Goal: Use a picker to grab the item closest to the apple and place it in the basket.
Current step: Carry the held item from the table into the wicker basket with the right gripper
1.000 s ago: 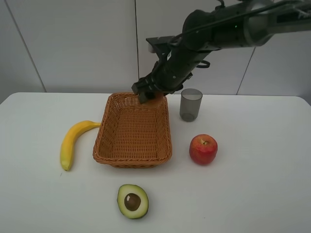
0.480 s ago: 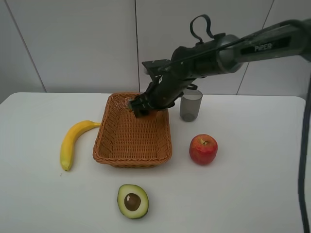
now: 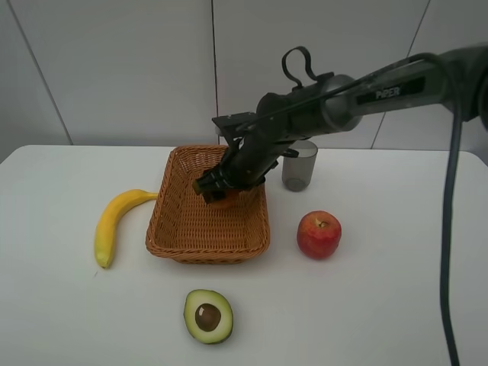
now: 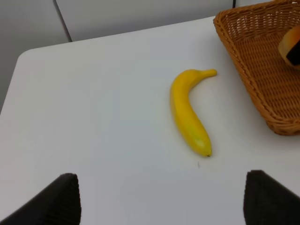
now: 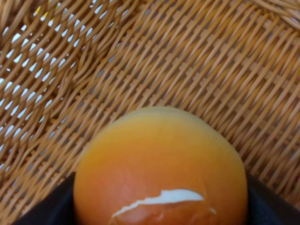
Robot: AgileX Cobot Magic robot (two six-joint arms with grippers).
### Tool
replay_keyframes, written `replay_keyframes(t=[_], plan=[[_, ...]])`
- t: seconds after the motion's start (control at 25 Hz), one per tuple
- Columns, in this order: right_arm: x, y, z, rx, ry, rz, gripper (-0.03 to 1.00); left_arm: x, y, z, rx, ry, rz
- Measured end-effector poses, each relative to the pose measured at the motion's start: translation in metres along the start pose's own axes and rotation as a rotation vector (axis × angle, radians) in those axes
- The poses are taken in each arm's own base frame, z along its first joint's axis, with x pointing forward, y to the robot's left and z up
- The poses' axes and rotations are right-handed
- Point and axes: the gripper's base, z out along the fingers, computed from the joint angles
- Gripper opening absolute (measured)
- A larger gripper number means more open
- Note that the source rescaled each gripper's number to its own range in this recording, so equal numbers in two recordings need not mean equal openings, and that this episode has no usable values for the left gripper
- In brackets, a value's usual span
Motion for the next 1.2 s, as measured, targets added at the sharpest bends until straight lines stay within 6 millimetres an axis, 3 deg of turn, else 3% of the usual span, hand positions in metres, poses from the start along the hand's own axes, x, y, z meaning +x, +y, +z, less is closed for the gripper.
replay_keyframes(t=[1.2], plan=[[0.0000,0.0027,0.0002,-0.003,0.001,-0.005,0.00,0.0000,0.0000,0.0000,0.000,0.000,0.000]])
